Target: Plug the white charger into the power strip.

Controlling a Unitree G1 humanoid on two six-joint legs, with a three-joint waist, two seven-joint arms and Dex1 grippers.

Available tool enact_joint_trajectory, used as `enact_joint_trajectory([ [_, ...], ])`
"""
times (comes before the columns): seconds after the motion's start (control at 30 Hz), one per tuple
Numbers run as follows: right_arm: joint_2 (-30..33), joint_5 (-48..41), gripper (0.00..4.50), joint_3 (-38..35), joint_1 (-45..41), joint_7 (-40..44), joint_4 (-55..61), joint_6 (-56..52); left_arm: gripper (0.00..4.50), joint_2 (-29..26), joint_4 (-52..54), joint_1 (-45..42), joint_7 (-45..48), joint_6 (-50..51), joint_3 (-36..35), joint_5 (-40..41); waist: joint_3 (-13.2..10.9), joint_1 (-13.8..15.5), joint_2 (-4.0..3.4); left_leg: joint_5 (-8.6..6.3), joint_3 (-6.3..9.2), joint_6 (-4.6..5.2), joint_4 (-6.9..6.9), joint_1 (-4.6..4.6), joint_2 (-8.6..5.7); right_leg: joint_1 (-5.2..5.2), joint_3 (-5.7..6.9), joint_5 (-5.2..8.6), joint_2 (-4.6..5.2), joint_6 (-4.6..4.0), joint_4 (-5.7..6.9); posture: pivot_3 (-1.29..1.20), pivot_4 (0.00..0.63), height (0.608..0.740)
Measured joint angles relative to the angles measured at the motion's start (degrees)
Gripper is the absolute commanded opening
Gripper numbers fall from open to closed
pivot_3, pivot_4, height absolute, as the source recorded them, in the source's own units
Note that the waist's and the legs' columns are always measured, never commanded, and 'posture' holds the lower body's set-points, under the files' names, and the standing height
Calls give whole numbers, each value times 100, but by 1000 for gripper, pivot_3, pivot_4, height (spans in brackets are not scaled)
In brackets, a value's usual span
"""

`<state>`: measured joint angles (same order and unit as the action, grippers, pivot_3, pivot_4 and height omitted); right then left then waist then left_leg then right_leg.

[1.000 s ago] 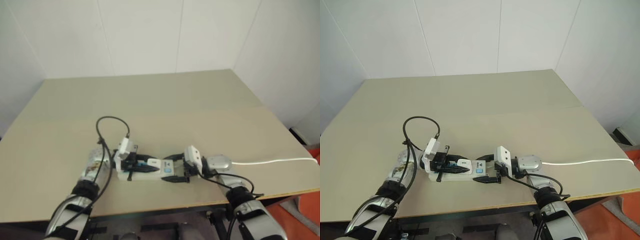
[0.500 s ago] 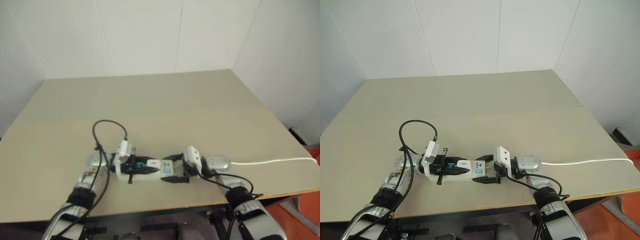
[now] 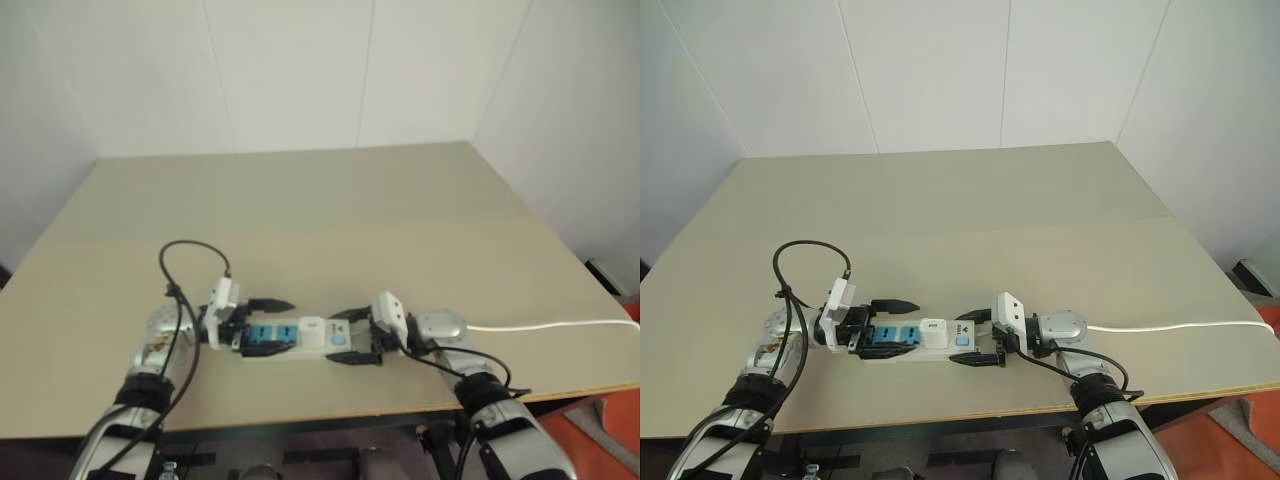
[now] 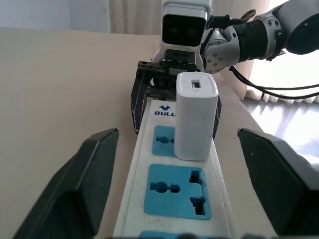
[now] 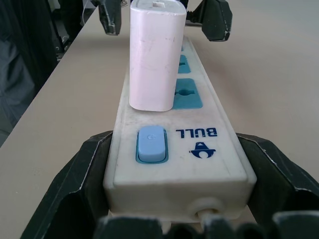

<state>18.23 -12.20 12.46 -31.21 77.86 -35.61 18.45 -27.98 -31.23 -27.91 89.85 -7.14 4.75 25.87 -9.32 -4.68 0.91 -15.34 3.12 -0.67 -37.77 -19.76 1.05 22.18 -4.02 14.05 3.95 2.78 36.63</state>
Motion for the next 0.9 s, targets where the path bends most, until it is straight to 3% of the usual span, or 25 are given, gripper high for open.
enact_joint_trajectory([
  [0.27,30,-16,3405,-16,2,87,6,71,4473,-758,228,211,228,463,139,332,-11,29,13,0,5,0,0,-19,0,15,5,0,3,-1,-3,0,150,740],
  [0.43,40,38,3405,-23,2,23,-27,419,4473,-969,297,154,230,672,-327,417,-16,53,20,0,4,0,0,-23,3,22,5,0,0,-2,-2,0,150,740],
  [0.5,41,39,4127,-18,2,34,-50,506,4500,-1096,297,78,220,741,-581,491,-16,53,20,0,4,0,0,-24,3,24,5,0,0,-2,-2,0,150,740],
  [0.57,73,103,4472,2,-3,62,-90,502,4500,-1207,297,18,199,809,-829,548,-17,61,20,0,3,0,0,-27,1,25,6,0,3,-2,-3,0,150,740],
  [0.9,472,-65,4472,-68,16,367,321,-40,4500,-1261,474,22,64,1132,-1439,596,-32,107,25,0,3,0,0,-66,-6,63,11,0,16,-3,-5,0,150,740],
])
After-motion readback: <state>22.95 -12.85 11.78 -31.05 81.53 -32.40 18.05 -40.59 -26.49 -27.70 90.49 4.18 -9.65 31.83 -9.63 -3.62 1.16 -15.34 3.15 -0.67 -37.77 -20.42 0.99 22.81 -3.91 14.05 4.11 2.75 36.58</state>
